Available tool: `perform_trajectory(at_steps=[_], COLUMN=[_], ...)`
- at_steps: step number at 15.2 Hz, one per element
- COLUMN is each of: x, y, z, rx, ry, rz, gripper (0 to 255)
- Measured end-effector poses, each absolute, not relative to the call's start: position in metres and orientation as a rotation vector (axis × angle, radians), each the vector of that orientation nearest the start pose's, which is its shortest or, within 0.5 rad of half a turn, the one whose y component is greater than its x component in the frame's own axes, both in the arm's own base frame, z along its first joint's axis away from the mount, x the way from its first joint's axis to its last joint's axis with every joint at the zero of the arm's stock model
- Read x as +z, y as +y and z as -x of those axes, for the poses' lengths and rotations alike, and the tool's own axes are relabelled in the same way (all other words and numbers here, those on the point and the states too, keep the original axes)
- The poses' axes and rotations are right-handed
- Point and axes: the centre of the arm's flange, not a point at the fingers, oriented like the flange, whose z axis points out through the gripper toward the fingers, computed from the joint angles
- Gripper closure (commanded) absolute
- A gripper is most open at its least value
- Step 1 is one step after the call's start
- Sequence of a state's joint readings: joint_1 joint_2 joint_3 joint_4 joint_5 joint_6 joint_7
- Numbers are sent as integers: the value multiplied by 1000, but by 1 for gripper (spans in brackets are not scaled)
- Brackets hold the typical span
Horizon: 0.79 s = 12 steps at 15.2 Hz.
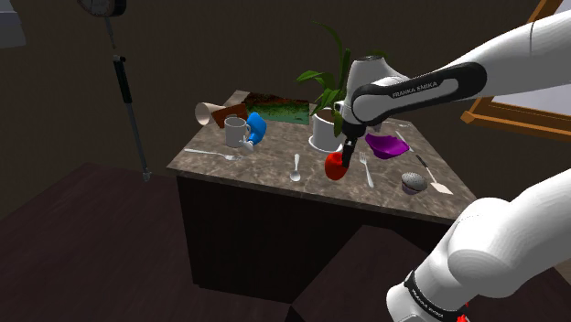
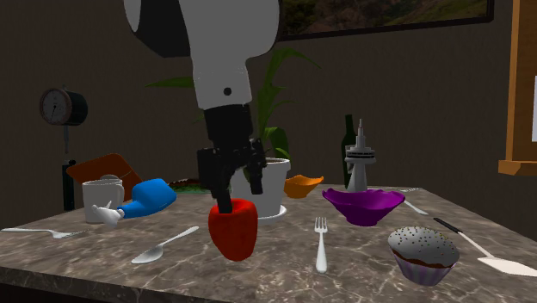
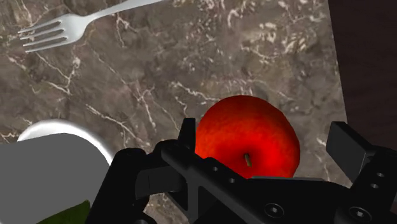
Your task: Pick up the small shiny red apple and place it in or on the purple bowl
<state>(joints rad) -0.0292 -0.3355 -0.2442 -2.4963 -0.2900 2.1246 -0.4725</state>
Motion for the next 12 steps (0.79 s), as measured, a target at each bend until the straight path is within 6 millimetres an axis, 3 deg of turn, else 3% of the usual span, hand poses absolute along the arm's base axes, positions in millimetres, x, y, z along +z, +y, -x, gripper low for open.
perform_trajectory(at_steps=[8, 12], x=[359, 356], y=[-137, -137], z=[-406, -406], rx=[160, 159], ry=[-630, -630], rz=[3224, 3224], gripper=[0, 0])
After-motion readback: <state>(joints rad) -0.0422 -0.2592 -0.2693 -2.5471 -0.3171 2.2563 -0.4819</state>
